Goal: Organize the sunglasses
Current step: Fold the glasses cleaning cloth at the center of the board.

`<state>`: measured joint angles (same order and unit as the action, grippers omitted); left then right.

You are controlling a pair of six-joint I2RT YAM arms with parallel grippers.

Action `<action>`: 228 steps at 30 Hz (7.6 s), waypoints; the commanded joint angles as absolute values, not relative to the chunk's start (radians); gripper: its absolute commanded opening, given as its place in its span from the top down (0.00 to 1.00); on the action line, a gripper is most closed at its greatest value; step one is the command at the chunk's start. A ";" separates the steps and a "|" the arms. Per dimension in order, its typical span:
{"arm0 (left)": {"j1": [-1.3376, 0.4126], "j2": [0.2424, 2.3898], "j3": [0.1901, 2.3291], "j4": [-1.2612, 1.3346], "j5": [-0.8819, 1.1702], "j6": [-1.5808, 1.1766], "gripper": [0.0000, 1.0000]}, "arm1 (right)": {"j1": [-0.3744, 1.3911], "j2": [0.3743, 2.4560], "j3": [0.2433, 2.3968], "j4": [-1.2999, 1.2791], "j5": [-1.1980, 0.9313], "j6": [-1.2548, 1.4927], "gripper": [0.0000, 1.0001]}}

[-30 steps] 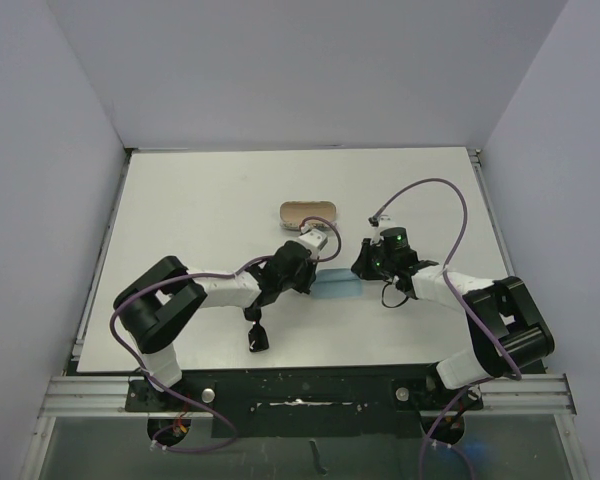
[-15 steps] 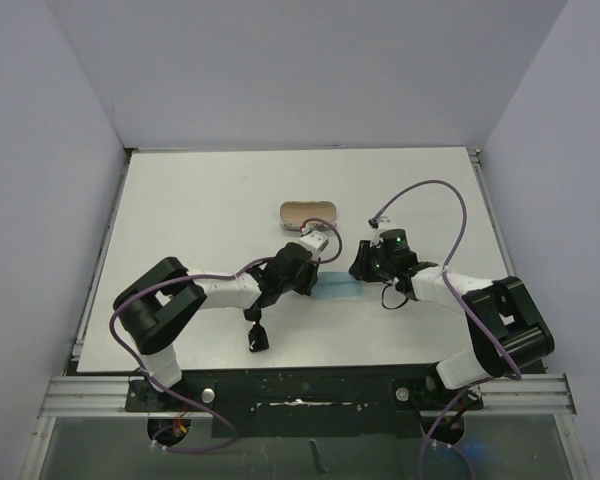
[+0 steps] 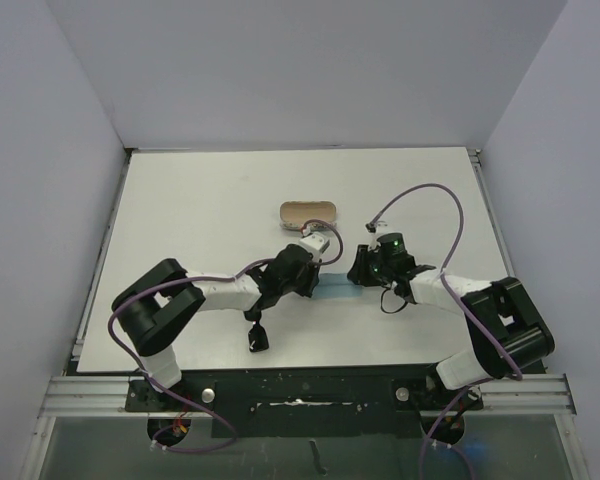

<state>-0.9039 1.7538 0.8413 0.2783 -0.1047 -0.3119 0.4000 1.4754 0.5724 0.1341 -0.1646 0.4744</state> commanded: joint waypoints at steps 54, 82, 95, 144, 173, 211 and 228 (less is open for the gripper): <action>-0.969 1.611 0.780 0.256 -0.182 -0.355 0.89 | 0.488 1.303 0.497 0.149 -0.109 0.535 0.78; -0.989 1.710 0.827 0.373 -0.247 -0.519 0.88 | 0.469 1.340 0.530 0.144 -0.073 0.493 0.92; -0.988 1.773 0.864 0.390 -0.263 -0.636 0.89 | 0.456 1.414 0.546 0.178 -0.105 0.483 1.00; -0.996 1.734 0.860 0.075 -0.391 -1.095 0.74 | 0.457 1.214 0.457 0.175 -0.079 0.486 0.80; -0.996 1.751 0.884 -0.038 -0.394 -1.131 0.78 | 0.456 1.263 0.459 0.152 -0.053 0.503 0.80; -0.997 1.821 0.998 -0.188 -0.405 -1.111 0.75 | 0.474 1.389 0.538 0.048 0.052 0.499 0.75; -0.996 1.802 0.996 -0.280 -0.413 -1.118 0.75 | 0.494 1.401 0.538 0.038 0.048 0.509 0.76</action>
<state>-0.9932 1.7958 0.9939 -0.1638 -0.3973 -1.1198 0.4805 1.3952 0.5205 0.0509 0.0341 0.5060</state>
